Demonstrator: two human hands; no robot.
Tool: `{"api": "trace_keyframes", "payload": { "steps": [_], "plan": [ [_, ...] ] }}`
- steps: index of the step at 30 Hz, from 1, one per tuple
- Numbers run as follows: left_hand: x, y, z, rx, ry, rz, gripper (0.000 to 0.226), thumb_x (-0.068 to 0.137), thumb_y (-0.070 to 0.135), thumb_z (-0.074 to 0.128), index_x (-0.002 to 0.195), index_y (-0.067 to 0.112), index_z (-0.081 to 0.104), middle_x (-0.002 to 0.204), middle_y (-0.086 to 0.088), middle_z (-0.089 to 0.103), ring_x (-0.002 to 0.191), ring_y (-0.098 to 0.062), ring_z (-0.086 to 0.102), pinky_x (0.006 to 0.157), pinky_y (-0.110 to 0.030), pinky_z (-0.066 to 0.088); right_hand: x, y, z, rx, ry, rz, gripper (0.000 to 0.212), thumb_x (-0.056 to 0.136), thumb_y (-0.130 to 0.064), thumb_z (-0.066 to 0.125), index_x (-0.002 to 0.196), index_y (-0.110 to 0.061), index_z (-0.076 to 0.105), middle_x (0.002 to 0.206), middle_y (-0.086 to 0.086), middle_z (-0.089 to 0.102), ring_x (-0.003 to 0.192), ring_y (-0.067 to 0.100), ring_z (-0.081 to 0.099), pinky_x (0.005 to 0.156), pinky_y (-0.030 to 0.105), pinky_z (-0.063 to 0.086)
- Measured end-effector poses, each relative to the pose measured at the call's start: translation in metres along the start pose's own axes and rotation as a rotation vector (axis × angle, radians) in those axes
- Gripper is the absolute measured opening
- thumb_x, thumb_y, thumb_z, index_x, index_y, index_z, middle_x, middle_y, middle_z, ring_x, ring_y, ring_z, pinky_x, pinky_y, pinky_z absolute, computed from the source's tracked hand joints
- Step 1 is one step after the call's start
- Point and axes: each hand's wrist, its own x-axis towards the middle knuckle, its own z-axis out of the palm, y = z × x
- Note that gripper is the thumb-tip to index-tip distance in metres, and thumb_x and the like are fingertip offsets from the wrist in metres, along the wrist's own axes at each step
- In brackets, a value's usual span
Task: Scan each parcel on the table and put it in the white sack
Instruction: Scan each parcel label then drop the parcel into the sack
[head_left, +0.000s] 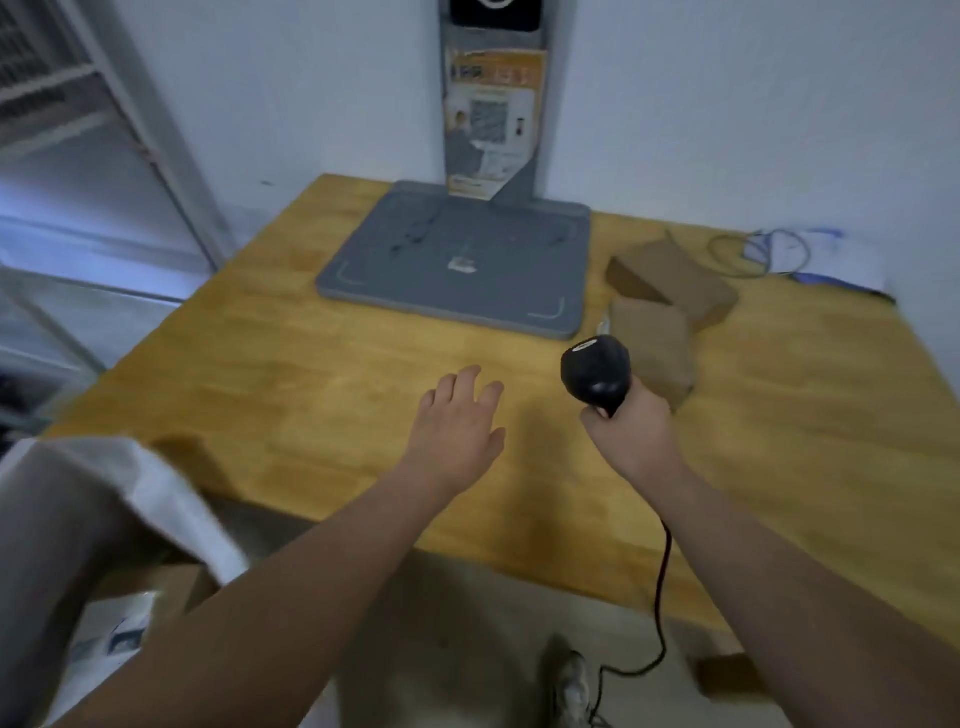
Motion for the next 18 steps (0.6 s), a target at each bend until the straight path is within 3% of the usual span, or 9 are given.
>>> {"api": "trace_keyframes", "payload": {
  "steps": [4, 7, 9, 12, 15, 18],
  "plan": [
    [0.062, 0.051, 0.015, -0.071, -0.064, 0.004, 0.056, 0.099, 0.043, 0.043, 0.148, 0.021, 0.029, 0.154, -0.010, 0.022, 0.139, -0.029, 0.025, 0.110, -0.041, 0.027, 0.065, 0.050, -0.044, -0.032, 0.003, 0.093, 0.018, 0.082, -0.016, 0.063, 0.078, -0.008, 0.048, 0.060, 0.003, 0.047, 0.056, 0.022, 0.048, 0.046, 0.027, 0.030],
    [0.100, 0.080, 0.032, -0.227, -0.156, -0.072, 0.057, 0.097, 0.045, 0.046, 0.147, 0.021, 0.033, 0.152, -0.009, 0.026, 0.136, -0.029, 0.029, 0.110, -0.040, 0.030, 0.102, 0.084, -0.065, -0.099, -0.017, 0.118, 0.015, 0.084, -0.020, 0.063, 0.090, -0.010, 0.054, 0.069, 0.004, 0.056, 0.065, 0.023, 0.057, 0.053, 0.030, 0.041],
    [0.123, 0.099, 0.038, -0.526, -0.233, -0.254, 0.058, 0.096, 0.046, 0.050, 0.146, 0.020, 0.034, 0.151, -0.009, 0.025, 0.135, -0.030, 0.032, 0.109, -0.038, 0.032, 0.122, 0.101, -0.074, -0.074, -0.033, 0.124, 0.025, 0.085, -0.026, 0.068, 0.102, -0.012, 0.057, 0.082, 0.005, 0.064, 0.078, 0.025, 0.062, 0.062, 0.033, 0.047],
    [0.158, 0.119, 0.040, -1.041, -0.362, -0.561, 0.065, 0.097, 0.047, 0.048, 0.151, 0.018, 0.026, 0.156, -0.006, 0.020, 0.137, -0.031, 0.033, 0.101, -0.036, 0.034, 0.146, 0.112, -0.077, -0.009, -0.097, 0.183, 0.040, 0.085, -0.031, 0.073, 0.112, -0.009, 0.055, 0.090, 0.002, 0.062, 0.084, 0.020, 0.059, 0.070, 0.031, 0.044],
    [0.178, 0.126, 0.048, -1.187, -0.491, -0.582, 0.066, 0.099, 0.051, 0.038, 0.154, 0.018, 0.019, 0.159, -0.001, 0.021, 0.143, -0.026, 0.026, 0.111, -0.038, 0.026, 0.159, 0.114, -0.069, 0.098, -0.192, 0.230, 0.039, 0.087, -0.026, 0.071, 0.116, -0.007, 0.054, 0.093, 0.002, 0.059, 0.090, 0.021, 0.058, 0.073, 0.028, 0.040],
    [0.180, 0.127, 0.058, -1.214, -0.489, -0.519, 0.057, 0.101, 0.050, 0.033, 0.149, 0.018, 0.035, 0.151, -0.002, 0.039, 0.138, -0.021, 0.036, 0.108, -0.032, 0.030, 0.156, 0.118, -0.061, 0.292, -0.193, 0.248, 0.033, 0.087, -0.020, 0.071, 0.115, -0.015, 0.054, 0.101, 0.000, 0.058, 0.100, 0.020, 0.057, 0.079, 0.028, 0.040]
  ]
}}
